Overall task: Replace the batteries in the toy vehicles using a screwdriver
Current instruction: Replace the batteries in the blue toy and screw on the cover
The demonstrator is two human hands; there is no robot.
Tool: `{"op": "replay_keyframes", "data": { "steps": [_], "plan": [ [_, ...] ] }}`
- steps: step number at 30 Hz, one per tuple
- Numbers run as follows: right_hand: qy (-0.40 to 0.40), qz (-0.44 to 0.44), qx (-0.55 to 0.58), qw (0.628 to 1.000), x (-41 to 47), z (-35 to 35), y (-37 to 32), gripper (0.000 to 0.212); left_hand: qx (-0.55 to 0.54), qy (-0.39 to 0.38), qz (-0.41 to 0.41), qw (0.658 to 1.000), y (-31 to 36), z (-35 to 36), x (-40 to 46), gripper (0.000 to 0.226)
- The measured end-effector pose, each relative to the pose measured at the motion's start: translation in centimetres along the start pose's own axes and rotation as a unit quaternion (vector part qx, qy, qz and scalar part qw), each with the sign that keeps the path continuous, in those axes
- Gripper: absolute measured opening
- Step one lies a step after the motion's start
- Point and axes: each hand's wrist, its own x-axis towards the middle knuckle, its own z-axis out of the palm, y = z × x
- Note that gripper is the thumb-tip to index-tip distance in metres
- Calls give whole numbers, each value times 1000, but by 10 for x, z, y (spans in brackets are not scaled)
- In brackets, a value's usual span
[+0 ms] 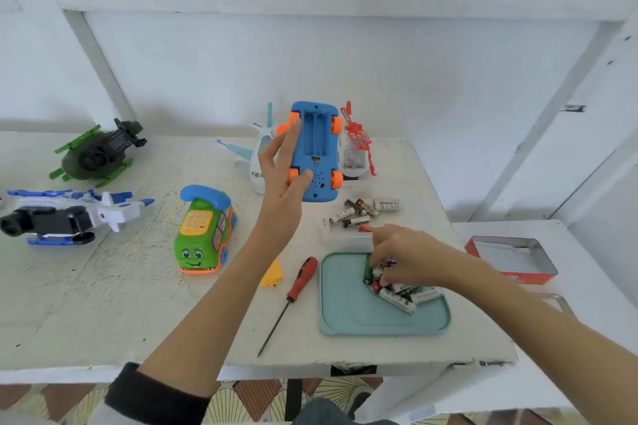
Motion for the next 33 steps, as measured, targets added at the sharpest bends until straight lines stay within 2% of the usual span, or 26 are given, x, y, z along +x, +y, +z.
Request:
{"op": "replay_keyframes", "data": {
  "steps": [5,9,13,16,18,20,25,30,33],
  "plan": [
    [13,-18,12,1000,3,3,0,12,1,-1,-10,1000,-1,1,0,62],
    [73,-37,178,981,3,-17,-10,1,-4,9,-18,1000,-6,-4,-1,62],
    [169,-34,402,899,4,-53,-24,11,7,23,-23,999,-8,-9,-1,61],
    [293,-80,485,820,10,-80,-34,18,5,21,-28,999,-6,-13,-3,62],
    [347,-93,505,785,19,-95,-39,18,0,18,-31,999,-5,-14,-5,61],
    [377,-93,489,782,32,-105,-43,17,0,18,-33,999,-3,-13,-6,62],
    [396,-82,426,809,65,-109,-53,11,-10,24,-28,999,0,-11,-7,63],
    [449,-78,300,838,85,-100,-54,8,-22,34,-19,999,1,-10,-7,62],
    [480,-97,243,837,92,-94,-48,8,-31,36,-12,999,3,-9,-8,59]
  ]
}}
